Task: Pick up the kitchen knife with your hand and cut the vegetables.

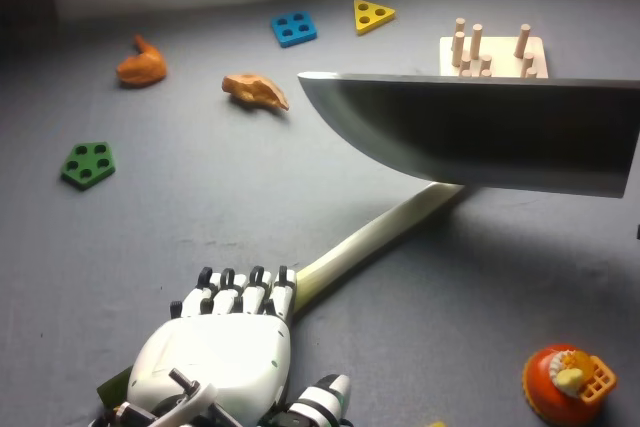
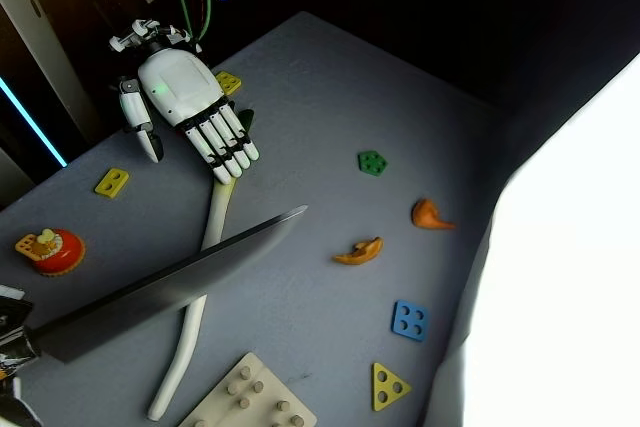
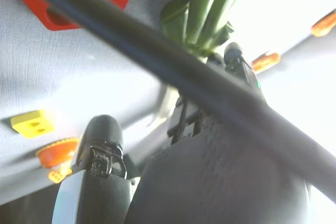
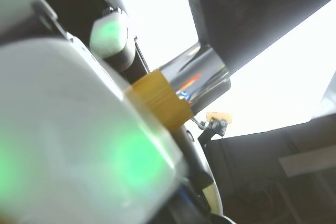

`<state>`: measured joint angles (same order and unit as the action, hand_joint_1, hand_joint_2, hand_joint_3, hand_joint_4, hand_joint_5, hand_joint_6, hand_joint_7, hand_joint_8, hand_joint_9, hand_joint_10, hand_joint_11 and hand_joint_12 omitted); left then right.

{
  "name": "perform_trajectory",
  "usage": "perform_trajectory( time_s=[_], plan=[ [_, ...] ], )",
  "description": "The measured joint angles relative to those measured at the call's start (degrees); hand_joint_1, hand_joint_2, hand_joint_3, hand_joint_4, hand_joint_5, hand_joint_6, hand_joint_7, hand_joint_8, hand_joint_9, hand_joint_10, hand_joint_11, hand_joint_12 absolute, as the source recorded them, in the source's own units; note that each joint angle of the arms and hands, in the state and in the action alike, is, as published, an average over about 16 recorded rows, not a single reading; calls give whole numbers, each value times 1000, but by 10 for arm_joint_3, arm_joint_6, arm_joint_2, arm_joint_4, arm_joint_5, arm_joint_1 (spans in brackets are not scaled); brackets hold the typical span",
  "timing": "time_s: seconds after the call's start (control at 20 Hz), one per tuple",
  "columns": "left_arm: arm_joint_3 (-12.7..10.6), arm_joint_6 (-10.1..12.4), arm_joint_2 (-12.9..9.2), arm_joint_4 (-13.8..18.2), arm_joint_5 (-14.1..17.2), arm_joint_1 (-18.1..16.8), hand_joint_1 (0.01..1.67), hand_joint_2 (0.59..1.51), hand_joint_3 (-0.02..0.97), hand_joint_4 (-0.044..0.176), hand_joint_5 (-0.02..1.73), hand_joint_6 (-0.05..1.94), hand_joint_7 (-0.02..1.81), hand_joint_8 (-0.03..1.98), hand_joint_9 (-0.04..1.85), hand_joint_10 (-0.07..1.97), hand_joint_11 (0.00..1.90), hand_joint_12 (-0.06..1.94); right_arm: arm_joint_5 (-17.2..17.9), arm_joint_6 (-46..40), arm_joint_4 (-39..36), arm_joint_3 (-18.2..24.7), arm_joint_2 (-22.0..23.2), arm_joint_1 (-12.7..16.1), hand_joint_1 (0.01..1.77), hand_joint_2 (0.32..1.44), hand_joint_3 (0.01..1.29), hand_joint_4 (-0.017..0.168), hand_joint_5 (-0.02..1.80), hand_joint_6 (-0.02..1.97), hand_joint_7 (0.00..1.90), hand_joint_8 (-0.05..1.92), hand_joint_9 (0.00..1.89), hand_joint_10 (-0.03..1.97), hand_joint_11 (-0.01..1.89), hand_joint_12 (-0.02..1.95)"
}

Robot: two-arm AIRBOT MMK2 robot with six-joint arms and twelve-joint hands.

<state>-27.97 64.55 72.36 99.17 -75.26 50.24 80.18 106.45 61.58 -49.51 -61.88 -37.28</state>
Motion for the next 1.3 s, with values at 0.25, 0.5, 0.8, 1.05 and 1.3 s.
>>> perform_trajectory(
  time_s=[0.25,0.5,0.8,1.05,1.3],
  plan=[
    [0,0,-1,2,0,0,197,1371,14,-8,64,-21,66,-10,82,-15,21,86,2,-9,-7,19,25,1,1388,579,1184,70,1132,1906,1542,1879,1594,1829,1607,1851],
    [0,0,-1,3,0,0,230,1365,14,-8,68,-21,68,-10,76,-9,21,108,4,-25,-42,13,35,20,1394,581,1176,54,1135,1901,1543,1879,1595,1829,1609,1851],
    [0,0,-1,5,1,-1,268,1354,14,-8,83,-21,82,-11,81,0,21,161,-32,-62,-94,-29,41,60,1470,598,1106,88,1195,1892,1543,1879,1595,1829,1611,1850],
    [0,-2,-4,7,8,-5,273,1346,14,-8,99,-18,95,-8,87,7,21,167,-93,-115,-132,-96,37,91,1514,602,1075,119,1261,1898,1544,1879,1595,1829,1611,1850],
    [-1,-6,-13,11,22,-14,279,1340,14,-5,115,-5,110,-2,99,8,21,180,-168,-186,-152,-177,21,107,1563,597,1064,164,1324,1896,1545,1879,1595,1829,1611,1851]
  ],
)
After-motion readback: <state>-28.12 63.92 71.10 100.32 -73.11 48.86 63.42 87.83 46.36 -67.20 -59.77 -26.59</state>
